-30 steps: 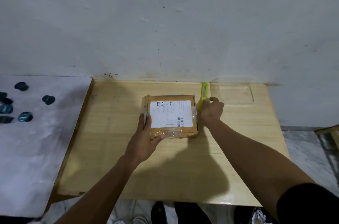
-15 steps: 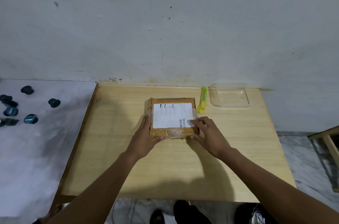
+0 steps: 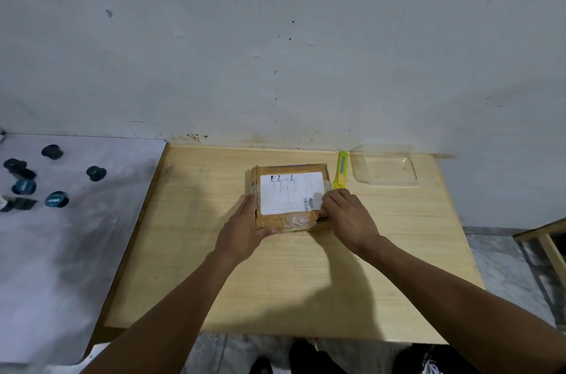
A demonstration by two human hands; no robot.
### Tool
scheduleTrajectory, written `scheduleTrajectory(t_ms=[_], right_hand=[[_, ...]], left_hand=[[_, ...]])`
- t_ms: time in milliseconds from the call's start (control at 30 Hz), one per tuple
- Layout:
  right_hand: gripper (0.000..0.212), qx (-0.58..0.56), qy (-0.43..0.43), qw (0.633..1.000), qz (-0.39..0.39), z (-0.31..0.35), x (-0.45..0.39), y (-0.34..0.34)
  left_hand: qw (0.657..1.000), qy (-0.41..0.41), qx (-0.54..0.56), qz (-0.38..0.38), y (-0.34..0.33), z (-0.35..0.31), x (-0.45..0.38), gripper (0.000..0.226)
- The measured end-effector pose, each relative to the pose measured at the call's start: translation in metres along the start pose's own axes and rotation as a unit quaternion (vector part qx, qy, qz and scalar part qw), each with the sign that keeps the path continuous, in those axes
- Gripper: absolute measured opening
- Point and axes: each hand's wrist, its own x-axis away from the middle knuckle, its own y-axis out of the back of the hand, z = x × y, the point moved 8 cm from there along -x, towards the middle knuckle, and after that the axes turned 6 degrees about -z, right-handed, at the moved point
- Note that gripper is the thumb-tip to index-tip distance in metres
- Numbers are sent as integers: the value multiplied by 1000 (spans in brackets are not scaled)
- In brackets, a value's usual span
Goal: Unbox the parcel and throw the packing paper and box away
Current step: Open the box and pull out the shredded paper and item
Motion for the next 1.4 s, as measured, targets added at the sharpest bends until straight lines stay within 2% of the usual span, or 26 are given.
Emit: scheduleTrajectory(t_ms=[67, 133, 233, 300, 400, 533, 600, 733, 833, 933, 1000, 1233, 1333, 1400], right_hand=[[13, -25, 10, 999, 17, 5, 0, 0], [21, -58, -2, 998, 26, 5, -1, 2], [9, -122, -74, 989, 29, -10, -10, 9], [13, -171, -88, 981, 25, -16, -17, 18], [26, -241, -112, 964, -22, -19, -30, 40], [15, -295, -137, 938, -118, -19, -57, 61], [14, -295, -118, 939, -131, -15, -68, 64], [39, -265, -71, 951, -141, -17, -81, 63], [43, -233, -98, 957, -141, -27, -94, 58], [45, -225, -152, 957, -99, -34, -111, 45], [46, -213, -157, 961, -75, -36, -118, 37], [58, -217, -226, 949, -24, -55, -128, 9], [60, -193, -241, 950, -41, -48, -120, 13], [59, -174, -227, 955, -81, -34, -109, 26]], left_hand=[[1000, 5, -15, 5, 0, 4, -1, 101], [1000, 11, -26, 10, 0, 9, -2, 100], [999, 11, -30, 11, 1, 9, -2, 96], [999, 4, -36, 9, 1, 9, -2, 91], [998, -13, -53, 9, 0, 8, -2, 89], [999, -16, -44, 15, -2, 9, -2, 97], [999, -19, -39, 13, -3, 9, -2, 98], [999, -12, -37, 12, -3, 9, -3, 98], [999, -5, -28, 18, -4, 12, -3, 101], [999, 2, -28, 27, -6, 16, -6, 102], [999, 2, -26, 28, -5, 15, -6, 103], [999, -13, -11, 47, -3, 11, -15, 103], [996, -20, -4, 86, -3, 12, -20, 108], [996, -34, -19, 81, 2, 8, -23, 110]])
